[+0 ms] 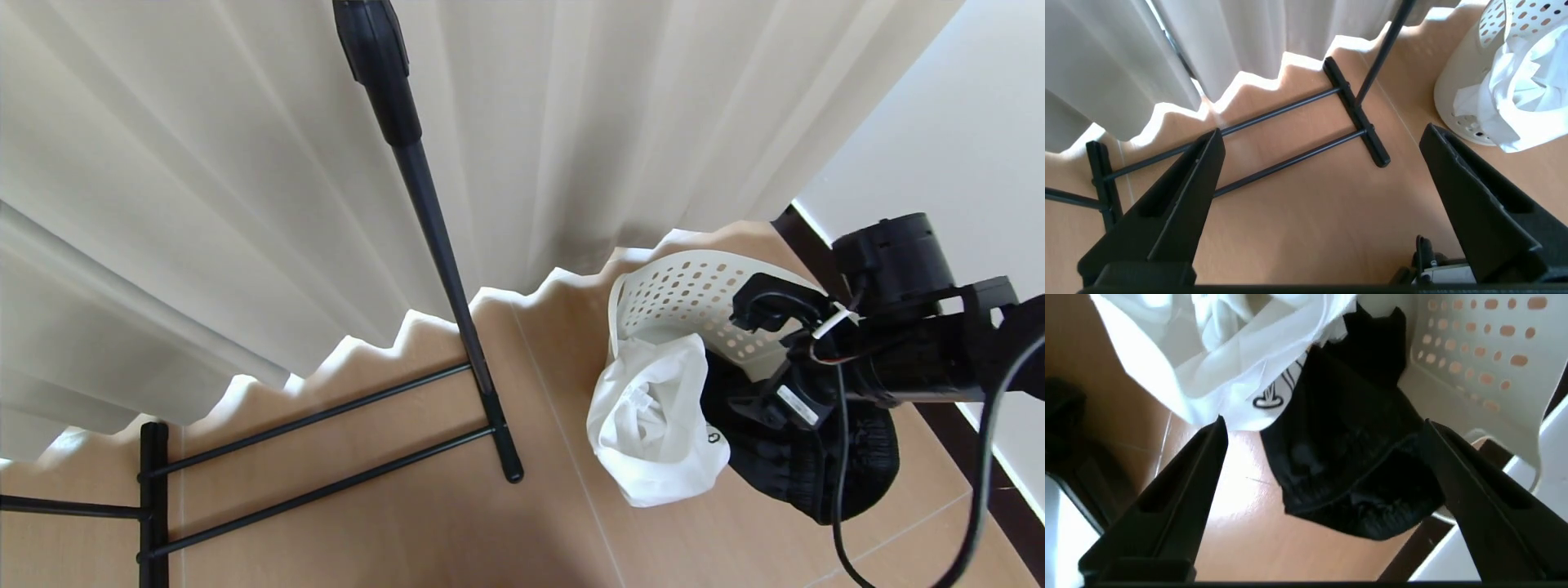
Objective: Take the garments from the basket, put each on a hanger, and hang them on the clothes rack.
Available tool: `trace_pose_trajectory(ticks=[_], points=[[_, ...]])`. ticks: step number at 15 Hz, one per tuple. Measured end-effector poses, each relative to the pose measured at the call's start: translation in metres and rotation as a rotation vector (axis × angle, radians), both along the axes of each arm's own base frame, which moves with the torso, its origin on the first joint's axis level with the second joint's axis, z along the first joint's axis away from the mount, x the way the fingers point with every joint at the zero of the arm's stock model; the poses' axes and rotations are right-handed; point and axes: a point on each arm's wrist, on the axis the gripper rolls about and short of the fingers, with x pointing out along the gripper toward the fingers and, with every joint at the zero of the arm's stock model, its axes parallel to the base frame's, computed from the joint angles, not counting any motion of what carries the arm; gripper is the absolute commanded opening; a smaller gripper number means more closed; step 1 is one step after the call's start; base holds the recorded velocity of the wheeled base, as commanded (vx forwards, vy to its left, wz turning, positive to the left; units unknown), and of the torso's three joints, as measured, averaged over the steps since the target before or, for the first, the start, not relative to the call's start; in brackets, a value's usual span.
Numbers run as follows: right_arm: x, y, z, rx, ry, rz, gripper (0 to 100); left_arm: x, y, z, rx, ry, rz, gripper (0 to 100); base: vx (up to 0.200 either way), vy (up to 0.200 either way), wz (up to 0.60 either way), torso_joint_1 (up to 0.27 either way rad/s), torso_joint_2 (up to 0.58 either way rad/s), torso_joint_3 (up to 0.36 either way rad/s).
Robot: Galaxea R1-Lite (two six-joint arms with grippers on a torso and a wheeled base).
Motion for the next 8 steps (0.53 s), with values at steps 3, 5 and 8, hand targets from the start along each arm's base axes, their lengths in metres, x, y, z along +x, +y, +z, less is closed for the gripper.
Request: trace_pose_trajectory(ticks=[3,5,8], points=[[0.025,0.016,-0.008,-0.052,0.001,0.011,100,0.000,0.000,0.000,0.000,0.000,0.000,100,0.000,0.000,0.00,0.000,0.00,0.000],[0.042,0.024,-0.017,-0.093,0.004,-0.010,100,0.000,0.000,0.000,0.000,0.000,0.000,100,0.000,0.000,0.00,0.000,0.00,0.000],[0.063,0.033,-0.029,-0.120,0.002,-0.031,100,0.000,0.000,0.000,0.000,0.000,0.000,100,0.000,0.000,0.00,0.000,0.00,0.000]])
